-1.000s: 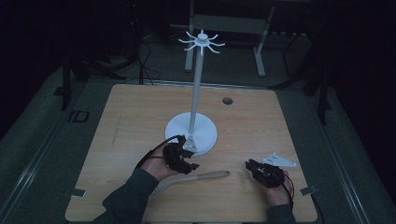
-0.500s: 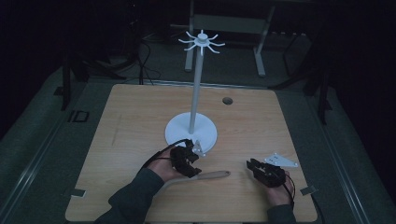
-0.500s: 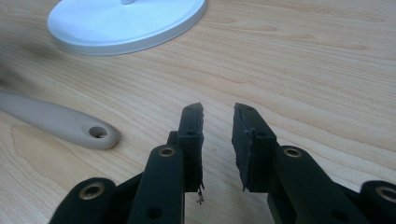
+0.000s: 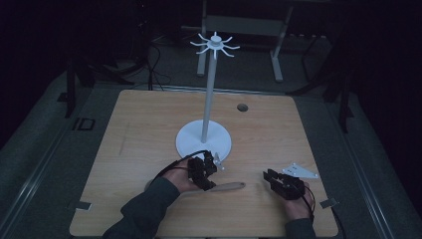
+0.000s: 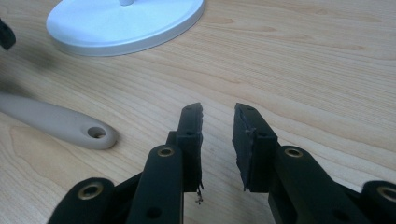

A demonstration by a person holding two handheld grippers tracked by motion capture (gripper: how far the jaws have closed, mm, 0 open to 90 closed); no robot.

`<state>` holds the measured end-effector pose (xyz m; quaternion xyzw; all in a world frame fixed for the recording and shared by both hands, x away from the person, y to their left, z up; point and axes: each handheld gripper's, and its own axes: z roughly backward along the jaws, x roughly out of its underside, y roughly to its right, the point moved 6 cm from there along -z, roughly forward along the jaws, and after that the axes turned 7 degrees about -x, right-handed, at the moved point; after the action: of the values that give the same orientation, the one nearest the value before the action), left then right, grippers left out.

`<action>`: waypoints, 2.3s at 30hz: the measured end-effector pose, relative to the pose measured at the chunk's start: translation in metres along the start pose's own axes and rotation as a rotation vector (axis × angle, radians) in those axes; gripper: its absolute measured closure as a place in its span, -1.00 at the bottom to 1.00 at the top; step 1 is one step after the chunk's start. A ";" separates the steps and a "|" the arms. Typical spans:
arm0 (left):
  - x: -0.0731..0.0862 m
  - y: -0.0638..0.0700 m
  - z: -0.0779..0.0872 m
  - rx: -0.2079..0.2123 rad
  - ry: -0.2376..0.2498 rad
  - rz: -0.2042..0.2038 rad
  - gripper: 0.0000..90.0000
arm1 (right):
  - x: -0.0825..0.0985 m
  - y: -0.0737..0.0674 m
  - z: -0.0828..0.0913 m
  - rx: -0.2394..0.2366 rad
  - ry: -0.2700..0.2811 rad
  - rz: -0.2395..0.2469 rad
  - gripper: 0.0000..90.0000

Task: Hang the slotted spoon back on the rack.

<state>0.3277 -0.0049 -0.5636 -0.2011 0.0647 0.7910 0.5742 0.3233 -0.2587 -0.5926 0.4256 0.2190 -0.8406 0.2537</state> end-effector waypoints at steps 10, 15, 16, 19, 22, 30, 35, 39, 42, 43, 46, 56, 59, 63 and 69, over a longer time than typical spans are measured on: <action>0.001 0.006 -0.010 0.037 -0.070 -0.023 0.41 | 0.000 0.000 0.000 -0.002 -0.001 0.000 0.61; 0.001 0.010 -0.015 0.054 -0.097 -0.038 0.50 | 0.001 0.001 0.000 -0.001 -0.001 -0.001 0.61; 0.000 0.011 -0.017 0.056 -0.100 -0.036 0.51 | 0.001 0.001 0.000 0.000 -0.001 -0.003 0.61; 0.000 0.012 -0.020 0.054 -0.120 -0.045 0.53 | 0.001 0.001 0.000 0.000 0.001 -0.002 0.61; 0.000 0.013 -0.022 0.054 -0.135 -0.052 0.53 | 0.001 0.001 0.000 -0.001 0.001 -0.002 0.61; -0.002 0.017 -0.029 0.040 -0.166 -0.071 0.54 | 0.001 0.002 0.000 0.002 0.001 -0.004 0.61; -0.002 0.018 -0.029 0.032 -0.173 -0.076 0.61 | 0.002 0.002 0.000 0.003 -0.001 -0.001 0.60; -0.003 0.020 -0.029 0.020 -0.178 -0.092 0.64 | 0.002 0.002 -0.001 0.003 -0.001 0.000 0.61; -0.003 0.019 -0.028 -0.002 -0.180 -0.094 0.64 | 0.001 0.002 0.000 0.004 0.001 -0.001 0.61; -0.003 0.018 -0.028 -0.015 -0.180 -0.095 0.65 | 0.002 0.002 0.000 0.004 0.002 -0.002 0.61; -0.003 0.017 -0.026 -0.027 -0.173 -0.081 0.65 | 0.002 0.002 -0.001 0.004 0.001 -0.002 0.61; -0.004 0.005 -0.009 -0.085 -0.106 -0.010 0.65 | 0.002 0.002 -0.001 0.007 -0.001 -0.001 0.61; -0.004 0.001 -0.003 -0.100 -0.085 0.007 0.65 | 0.002 0.002 -0.002 0.008 -0.001 0.000 0.61; -0.006 -0.002 0.003 -0.120 -0.053 0.031 0.65 | 0.002 0.002 -0.002 0.009 -0.001 0.000 0.61; -0.007 -0.010 0.011 -0.157 -0.008 0.096 0.65 | 0.003 0.003 -0.002 0.014 -0.001 -0.001 0.61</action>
<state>0.3363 -0.0043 -0.5492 -0.2391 0.0098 0.8209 0.5185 0.3247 -0.2608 -0.5961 0.4268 0.2132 -0.8424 0.2506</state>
